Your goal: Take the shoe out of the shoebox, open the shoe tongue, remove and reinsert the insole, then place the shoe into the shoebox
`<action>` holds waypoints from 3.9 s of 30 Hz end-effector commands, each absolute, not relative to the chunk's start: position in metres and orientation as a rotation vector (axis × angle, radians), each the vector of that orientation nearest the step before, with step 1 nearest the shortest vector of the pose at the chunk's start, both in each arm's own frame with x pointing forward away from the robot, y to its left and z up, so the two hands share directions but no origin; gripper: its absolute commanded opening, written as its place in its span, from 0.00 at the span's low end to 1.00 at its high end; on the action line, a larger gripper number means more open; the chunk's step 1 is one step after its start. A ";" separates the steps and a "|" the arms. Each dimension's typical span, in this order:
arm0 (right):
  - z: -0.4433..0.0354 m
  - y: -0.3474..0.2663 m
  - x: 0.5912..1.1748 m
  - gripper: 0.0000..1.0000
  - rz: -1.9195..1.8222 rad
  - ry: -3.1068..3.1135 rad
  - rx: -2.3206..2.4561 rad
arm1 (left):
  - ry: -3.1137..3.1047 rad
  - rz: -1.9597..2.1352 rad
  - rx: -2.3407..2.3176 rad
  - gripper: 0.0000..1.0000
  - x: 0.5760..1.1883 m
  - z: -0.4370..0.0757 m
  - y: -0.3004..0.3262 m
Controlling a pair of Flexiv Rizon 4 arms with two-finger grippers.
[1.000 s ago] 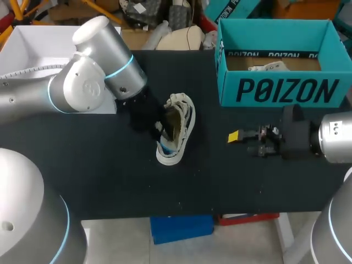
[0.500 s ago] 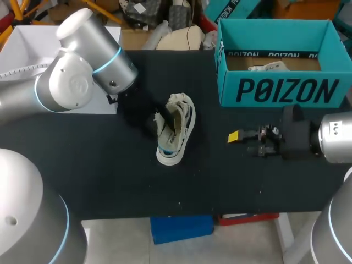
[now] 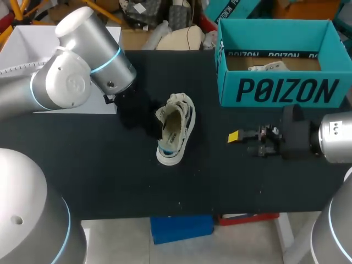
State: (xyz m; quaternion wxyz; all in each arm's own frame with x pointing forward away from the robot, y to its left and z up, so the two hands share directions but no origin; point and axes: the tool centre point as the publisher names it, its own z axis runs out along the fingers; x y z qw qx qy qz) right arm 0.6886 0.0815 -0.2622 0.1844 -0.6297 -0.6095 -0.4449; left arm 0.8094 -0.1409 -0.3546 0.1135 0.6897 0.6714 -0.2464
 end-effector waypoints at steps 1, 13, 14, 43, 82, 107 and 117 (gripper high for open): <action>-0.262 0.081 0.689 1.00 -1.252 -1.718 -1.776 | 1.982 -0.690 2.042 0.00 0.806 -0.355 -0.139; -0.262 0.081 0.689 1.00 -1.252 -1.718 -1.776 | 2.013 -0.654 2.093 0.00 0.800 -0.371 -0.136; -0.262 0.081 0.689 1.00 -1.252 -1.718 -1.776 | 2.016 -0.651 2.097 0.00 0.800 -0.373 -0.136; -0.262 0.081 0.689 1.00 -1.252 -1.718 -1.776 | 2.029 -0.586 2.258 0.00 0.812 -0.387 -0.157; -0.262 0.081 0.689 1.00 -1.252 -1.718 -1.776 | 1.882 -0.473 2.418 0.00 0.799 -0.421 -0.181; -0.262 0.081 0.689 1.00 -1.252 -1.718 -1.776 | 1.844 -0.303 2.425 0.00 0.817 -0.397 -0.169; -0.262 0.081 0.689 1.00 -1.252 -1.718 -1.776 | 1.849 -0.289 2.456 0.00 0.818 -0.395 -0.160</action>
